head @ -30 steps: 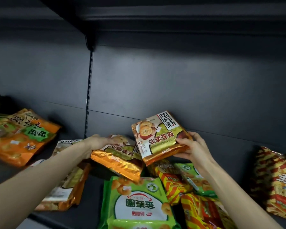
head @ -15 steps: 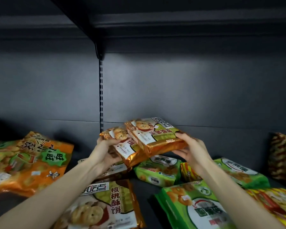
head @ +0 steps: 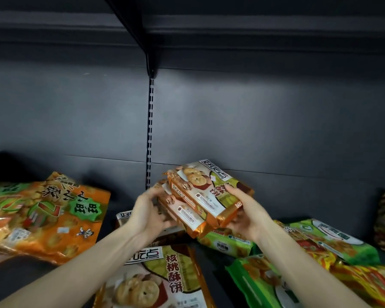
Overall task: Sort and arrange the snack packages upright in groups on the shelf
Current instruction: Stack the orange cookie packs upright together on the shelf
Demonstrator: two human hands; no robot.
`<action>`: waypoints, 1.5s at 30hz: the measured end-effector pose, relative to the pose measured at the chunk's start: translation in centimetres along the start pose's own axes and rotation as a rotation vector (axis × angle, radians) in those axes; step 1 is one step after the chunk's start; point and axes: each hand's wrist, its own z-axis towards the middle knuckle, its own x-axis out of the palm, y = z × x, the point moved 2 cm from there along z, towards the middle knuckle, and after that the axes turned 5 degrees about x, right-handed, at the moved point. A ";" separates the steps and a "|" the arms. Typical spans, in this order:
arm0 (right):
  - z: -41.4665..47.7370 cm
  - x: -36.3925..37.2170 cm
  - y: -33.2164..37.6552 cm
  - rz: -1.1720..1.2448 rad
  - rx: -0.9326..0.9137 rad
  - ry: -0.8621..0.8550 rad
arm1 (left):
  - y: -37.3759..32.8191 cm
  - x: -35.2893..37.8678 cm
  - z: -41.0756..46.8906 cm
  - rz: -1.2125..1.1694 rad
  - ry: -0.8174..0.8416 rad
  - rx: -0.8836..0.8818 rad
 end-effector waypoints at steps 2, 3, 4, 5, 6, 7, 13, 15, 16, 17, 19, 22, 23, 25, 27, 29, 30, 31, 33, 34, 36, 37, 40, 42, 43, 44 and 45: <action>0.4 -0.2 0.2 -0.032 -0.037 0.040 | -0.8 -0.8 0.6 0.070 0.000 0.009; 0.5 -0.2 0.3 -0.055 -0.068 0.054 | -1.0 -1.0 0.8 0.148 0.003 0.009; 0.5 0.0 0.5 -0.087 -0.101 0.066 | -1.3 -1.1 1.0 0.233 0.013 0.022; 0.4 0.3 0.7 -0.126 -0.135 0.075 | -1.5 -1.1 1.1 0.321 0.042 0.041; 0.2 0.6 0.8 -0.160 -0.164 0.076 | -1.6 -1.3 1.3 0.394 0.063 0.041; 0.1 0.7 0.9 -0.186 -0.190 0.068 | -1.8 -1.5 1.6 0.452 0.085 0.036; 0.2 0.4 0.5 -0.206 -0.233 0.039 | -1.7 -1.6 2.2 0.554 0.229 0.032; 0.3 0.1 0.3 -0.199 -0.236 0.070 | -1.1 -2.0 2.3 0.554 0.221 0.068; 0.4 0.1 0.3 -0.200 -0.233 0.100 | -0.9 -2.2 2.4 0.568 0.212 0.093; 0.6 0.1 0.3 -0.204 -0.230 0.135 | -0.8 -2.5 2.5 0.600 0.201 0.114; 0.9 0.2 0.3 -0.215 -0.215 0.201 | -0.6 -2.8 2.7 0.671 0.188 0.155; 1.5 0.2 0.1 -0.238 -0.195 0.248 | -0.3 -3.1 3.1 0.781 0.190 0.179; 1.8 0.3 0.0 -0.260 -0.196 0.255 | -0.3 -3.2 3.2 0.818 0.208 0.185; 2.1 0.5 -0.2 -0.324 -0.196 0.271 | -0.3 -3.2 3.2 0.877 0.241 0.207; 2.5 0.7 -0.4 -0.376 -0.182 0.284 | -0.5 -3.2 3.2 0.914 0.253 0.225; 2.9 1.0 -0.5 -0.440 -0.166 0.302 | -0.6 -3.2 3.3 0.912 0.253 0.233; 3.0 1.1 -0.6 -0.487 -0.163 0.317 | -0.6 -3.3 3.3 0.900 0.253 0.241; 3.2 1.2 -0.6 -0.524 -0.161 0.328 | -0.6 -3.4 3.3 0.888 0.248 0.253; 3.5 1.4 -0.6 -0.551 -0.166 0.323 | -1.0 -3.6 3.2 0.880 0.228 0.280; 3.7 1.5 -0.6 -0.552 -0.174 0.314 | -1.3 -3.6 3.0 0.878 0.217 0.299; 3.9 2.1 -0.4 -0.542 -0.194 0.291 | -2.2 -3.8 2.8 0.887 0.177 0.331; 4.1 2.6 -0.3 -0.532 -0.199 0.277 | -2.7 -4.0 2.6 0.905 0.150 0.337; 4.4 4.2 -0.4 -0.506 -0.177 0.259 | -3.4 -5.2 2.0 0.993 0.045 0.299; 4.6 5.4 -0.8 -0.525 -0.131 0.253 | -3.6 -6.1 1.7 1.045 -0.042 0.262; 4.8 5.8 -1.1 -0.537 -0.097 0.262 | -3.8 -6.5 1.6 1.050 -0.068 0.242; 5.0 6.3 -1.5 -0.551 -0.056 0.279 | -3.8 -7.0 1.6 1.051 -0.084 0.211; 5.2 6.6 -1.9 -0.565 -0.013 0.298 | -3.8 -7.2 1.4 1.051 -0.090 0.177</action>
